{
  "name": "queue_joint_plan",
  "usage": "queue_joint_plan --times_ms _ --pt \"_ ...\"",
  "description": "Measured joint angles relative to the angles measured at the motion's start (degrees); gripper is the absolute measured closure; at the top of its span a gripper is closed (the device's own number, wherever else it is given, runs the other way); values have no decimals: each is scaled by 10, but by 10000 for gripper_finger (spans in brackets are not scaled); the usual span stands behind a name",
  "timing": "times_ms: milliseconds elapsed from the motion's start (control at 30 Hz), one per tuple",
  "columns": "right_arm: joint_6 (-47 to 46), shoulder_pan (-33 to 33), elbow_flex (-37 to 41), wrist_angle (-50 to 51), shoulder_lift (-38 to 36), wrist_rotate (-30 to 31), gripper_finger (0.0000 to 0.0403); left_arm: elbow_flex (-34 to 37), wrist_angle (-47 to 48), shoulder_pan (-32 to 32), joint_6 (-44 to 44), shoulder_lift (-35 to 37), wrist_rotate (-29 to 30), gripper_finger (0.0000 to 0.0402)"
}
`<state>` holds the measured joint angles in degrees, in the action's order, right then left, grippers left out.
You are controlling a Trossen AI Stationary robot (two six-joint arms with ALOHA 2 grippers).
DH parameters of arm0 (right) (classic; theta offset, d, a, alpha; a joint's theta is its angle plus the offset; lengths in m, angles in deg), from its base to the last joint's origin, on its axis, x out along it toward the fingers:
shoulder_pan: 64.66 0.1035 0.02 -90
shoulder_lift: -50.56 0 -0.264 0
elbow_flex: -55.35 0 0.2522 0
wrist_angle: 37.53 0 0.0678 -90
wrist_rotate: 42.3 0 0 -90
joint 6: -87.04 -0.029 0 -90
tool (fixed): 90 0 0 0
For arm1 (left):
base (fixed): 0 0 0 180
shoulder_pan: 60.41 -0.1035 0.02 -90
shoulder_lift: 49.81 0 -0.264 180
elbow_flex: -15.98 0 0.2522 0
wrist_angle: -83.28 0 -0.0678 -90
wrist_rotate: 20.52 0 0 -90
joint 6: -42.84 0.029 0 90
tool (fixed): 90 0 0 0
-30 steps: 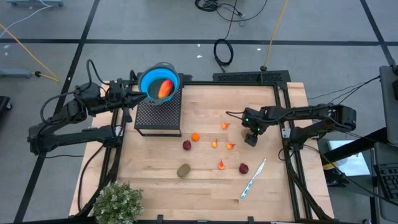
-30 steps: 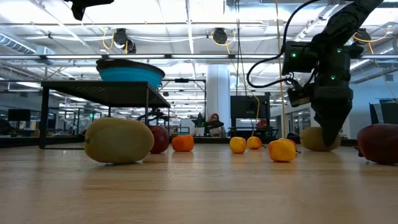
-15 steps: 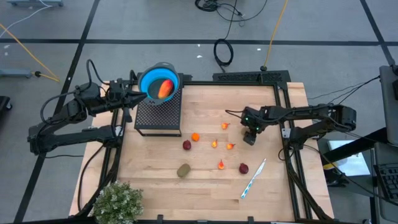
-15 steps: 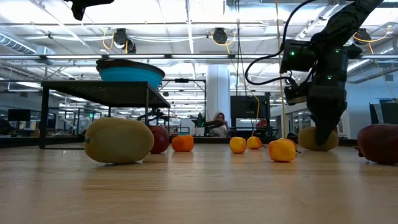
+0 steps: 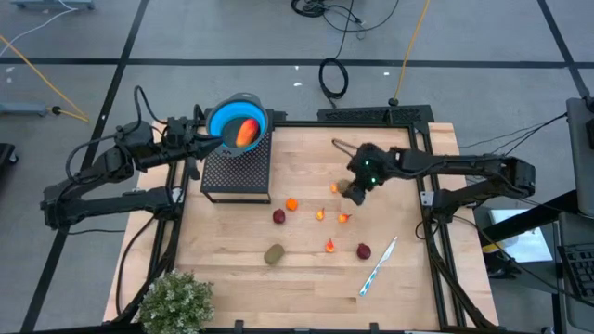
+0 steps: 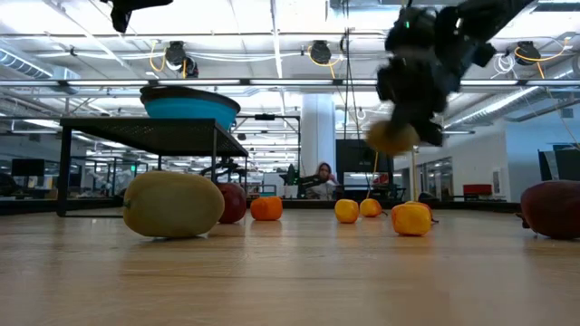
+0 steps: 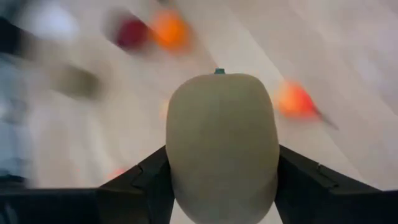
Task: Pick & Place Fruit
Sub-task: Put the top kiwi into the blue strainer bowl on the shelf
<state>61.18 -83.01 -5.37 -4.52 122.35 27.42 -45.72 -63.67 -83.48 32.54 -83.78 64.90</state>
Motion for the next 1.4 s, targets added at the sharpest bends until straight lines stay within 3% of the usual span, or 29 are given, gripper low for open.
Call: queue_joint_plan --times_ms 233,600,733,1000,1133,1400 --pt "-105 -4 -13 -256 -44 -98 203 0 1 0 -4 -24 0 376" --pt "-172 -4 -13 -572 -90 -100 201 0 3 0 -5 -33 -4 376" --pt "-172 -4 -13 -622 -100 -100 201 0 3 0 -5 -33 -5 376" --pt "-179 -4 -13 -623 -105 -99 200 0 2 0 -5 -33 -25 376" --pt "-97 1 -13 -621 -105 -100 200 0 2 0 -5 -33 -29 376" --pt "243 12 -13 -592 -105 -98 200 0 2 0 -4 -33 -29 376"
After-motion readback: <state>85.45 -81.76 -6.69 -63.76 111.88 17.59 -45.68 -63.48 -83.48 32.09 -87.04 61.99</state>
